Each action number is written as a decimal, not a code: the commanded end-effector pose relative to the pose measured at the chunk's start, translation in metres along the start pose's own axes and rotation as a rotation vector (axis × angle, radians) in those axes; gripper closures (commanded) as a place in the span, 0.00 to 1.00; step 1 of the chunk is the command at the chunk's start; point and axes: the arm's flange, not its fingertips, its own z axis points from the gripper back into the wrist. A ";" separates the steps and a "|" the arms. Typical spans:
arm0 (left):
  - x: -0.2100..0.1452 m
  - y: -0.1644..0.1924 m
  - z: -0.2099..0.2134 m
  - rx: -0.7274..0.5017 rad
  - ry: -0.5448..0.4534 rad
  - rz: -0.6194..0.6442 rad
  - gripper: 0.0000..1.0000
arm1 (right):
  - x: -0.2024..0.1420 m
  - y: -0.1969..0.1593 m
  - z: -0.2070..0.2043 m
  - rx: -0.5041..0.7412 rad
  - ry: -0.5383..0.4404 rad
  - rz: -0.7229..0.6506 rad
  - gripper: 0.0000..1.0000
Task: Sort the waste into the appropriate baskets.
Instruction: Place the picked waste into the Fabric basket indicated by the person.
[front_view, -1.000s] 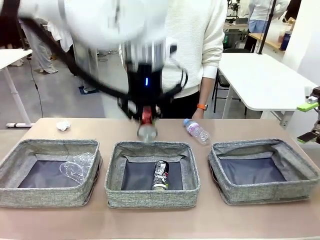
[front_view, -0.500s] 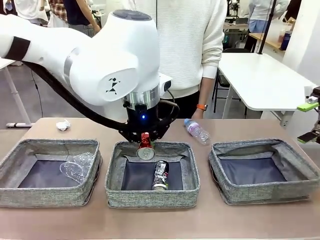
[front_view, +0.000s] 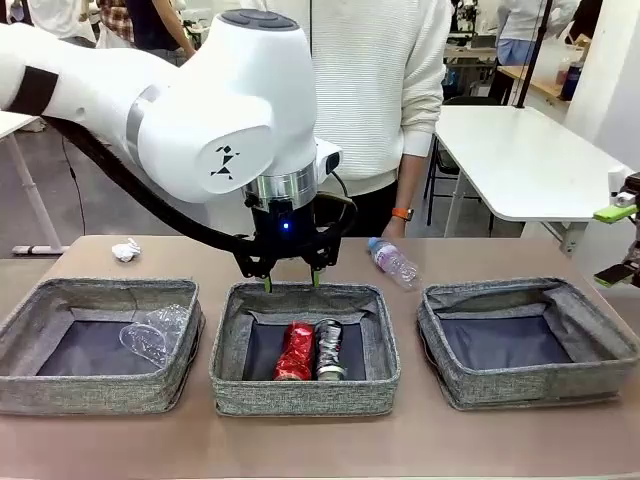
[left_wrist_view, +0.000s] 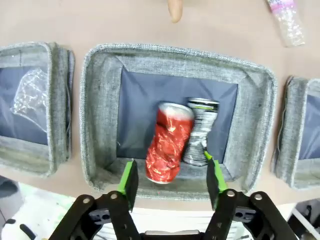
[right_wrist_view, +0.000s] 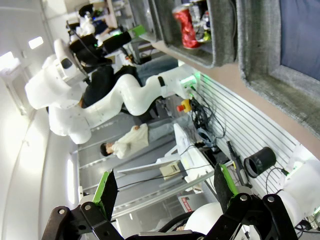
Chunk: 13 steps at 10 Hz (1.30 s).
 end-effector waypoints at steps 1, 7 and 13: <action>0.000 0.002 0.002 -0.012 -0.011 0.013 0.00 | 0.000 0.004 0.001 0.006 -0.002 -0.009 0.00; 0.021 0.050 0.053 -0.688 0.277 -0.328 0.00 | 0.000 0.004 0.001 0.006 -0.002 -0.009 0.00; 0.019 0.266 0.073 -1.245 0.107 -0.196 0.00 | 0.000 0.004 0.001 0.006 -0.002 -0.009 0.00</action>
